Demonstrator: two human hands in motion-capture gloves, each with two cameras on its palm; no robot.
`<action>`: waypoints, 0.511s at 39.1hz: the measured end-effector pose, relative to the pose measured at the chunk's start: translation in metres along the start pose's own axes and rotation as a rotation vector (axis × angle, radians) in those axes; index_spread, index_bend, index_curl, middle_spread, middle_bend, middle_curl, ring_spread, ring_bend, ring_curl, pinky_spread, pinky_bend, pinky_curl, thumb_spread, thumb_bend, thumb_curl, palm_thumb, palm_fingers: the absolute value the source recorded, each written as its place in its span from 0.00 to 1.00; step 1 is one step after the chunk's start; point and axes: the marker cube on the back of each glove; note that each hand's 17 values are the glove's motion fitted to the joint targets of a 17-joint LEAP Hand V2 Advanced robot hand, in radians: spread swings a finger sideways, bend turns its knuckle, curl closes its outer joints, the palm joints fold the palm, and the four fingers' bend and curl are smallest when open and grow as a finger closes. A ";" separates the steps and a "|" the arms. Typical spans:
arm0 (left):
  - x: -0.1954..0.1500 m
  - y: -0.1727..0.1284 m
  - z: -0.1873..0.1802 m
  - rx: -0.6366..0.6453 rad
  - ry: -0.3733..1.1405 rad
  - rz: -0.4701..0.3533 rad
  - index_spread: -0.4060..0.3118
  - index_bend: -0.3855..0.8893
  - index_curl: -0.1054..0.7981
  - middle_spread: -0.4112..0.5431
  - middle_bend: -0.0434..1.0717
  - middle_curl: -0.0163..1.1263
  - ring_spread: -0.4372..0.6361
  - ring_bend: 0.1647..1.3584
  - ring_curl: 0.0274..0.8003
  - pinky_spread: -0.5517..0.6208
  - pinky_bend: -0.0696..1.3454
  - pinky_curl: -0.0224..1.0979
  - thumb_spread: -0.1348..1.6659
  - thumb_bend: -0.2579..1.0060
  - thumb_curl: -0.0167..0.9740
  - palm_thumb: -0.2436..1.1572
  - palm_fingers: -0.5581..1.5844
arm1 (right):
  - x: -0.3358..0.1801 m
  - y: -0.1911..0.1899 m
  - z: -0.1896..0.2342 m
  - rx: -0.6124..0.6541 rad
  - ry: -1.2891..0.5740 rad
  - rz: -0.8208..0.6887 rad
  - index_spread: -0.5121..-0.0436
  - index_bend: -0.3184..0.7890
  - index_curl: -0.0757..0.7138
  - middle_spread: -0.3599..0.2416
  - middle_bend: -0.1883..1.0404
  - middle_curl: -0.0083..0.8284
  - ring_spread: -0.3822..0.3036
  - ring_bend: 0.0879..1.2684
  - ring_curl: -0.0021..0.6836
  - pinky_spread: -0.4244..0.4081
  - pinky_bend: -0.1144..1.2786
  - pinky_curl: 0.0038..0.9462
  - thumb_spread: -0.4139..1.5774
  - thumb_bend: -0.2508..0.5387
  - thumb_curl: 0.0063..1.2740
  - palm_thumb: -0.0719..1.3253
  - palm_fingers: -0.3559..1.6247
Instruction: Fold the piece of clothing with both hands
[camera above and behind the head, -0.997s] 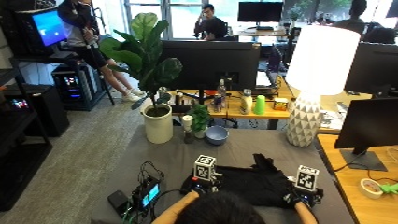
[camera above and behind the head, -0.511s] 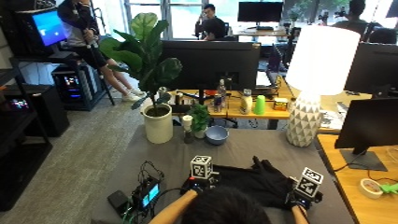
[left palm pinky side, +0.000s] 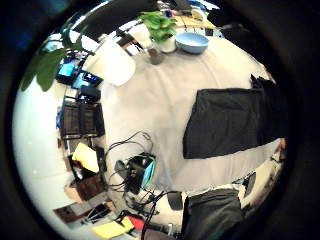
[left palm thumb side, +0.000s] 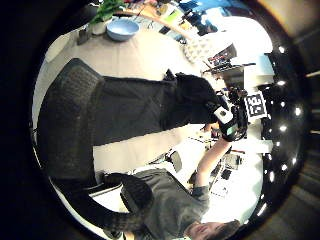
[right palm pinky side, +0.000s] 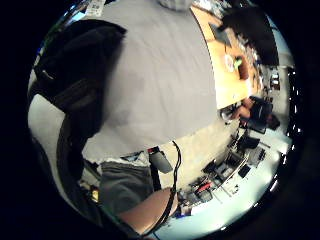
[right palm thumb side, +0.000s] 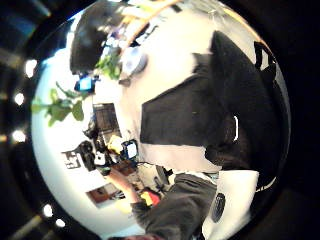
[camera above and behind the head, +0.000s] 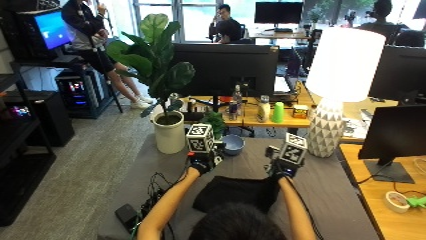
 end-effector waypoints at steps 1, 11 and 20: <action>-0.001 0.004 -0.008 0.013 0.003 -0.004 0.47 0.47 0.57 0.56 0.17 0.24 0.67 0.30 0.37 0.76 0.27 0.33 0.89 0.23 0.13 0.24 0.37 | -0.022 0.003 0.000 0.003 0.010 -0.036 0.66 0.40 0.45 0.37 0.53 0.61 0.25 0.52 0.69 0.24 0.63 0.50 0.64 0.38 0.34 0.73 0.80; -0.028 0.033 -0.046 0.193 0.097 0.004 0.46 0.46 0.58 0.54 0.18 0.24 0.62 0.30 0.36 0.71 0.27 0.33 0.90 0.23 0.14 0.25 0.41 | -0.227 0.048 0.122 -0.182 0.122 -0.290 0.67 0.38 0.46 0.36 0.56 0.64 0.24 0.54 0.71 0.23 0.66 0.52 0.58 0.30 0.40 0.75 0.79; -0.066 0.066 -0.061 0.283 0.111 -0.030 0.45 0.48 0.60 0.50 0.18 0.24 0.56 0.29 0.36 0.66 0.24 0.32 0.91 0.25 0.16 0.28 0.45 | -0.276 0.098 0.148 -0.310 -0.288 -0.463 0.65 0.29 0.36 0.40 0.49 0.61 0.25 0.59 0.73 0.22 0.68 0.53 0.63 0.31 0.41 0.75 0.70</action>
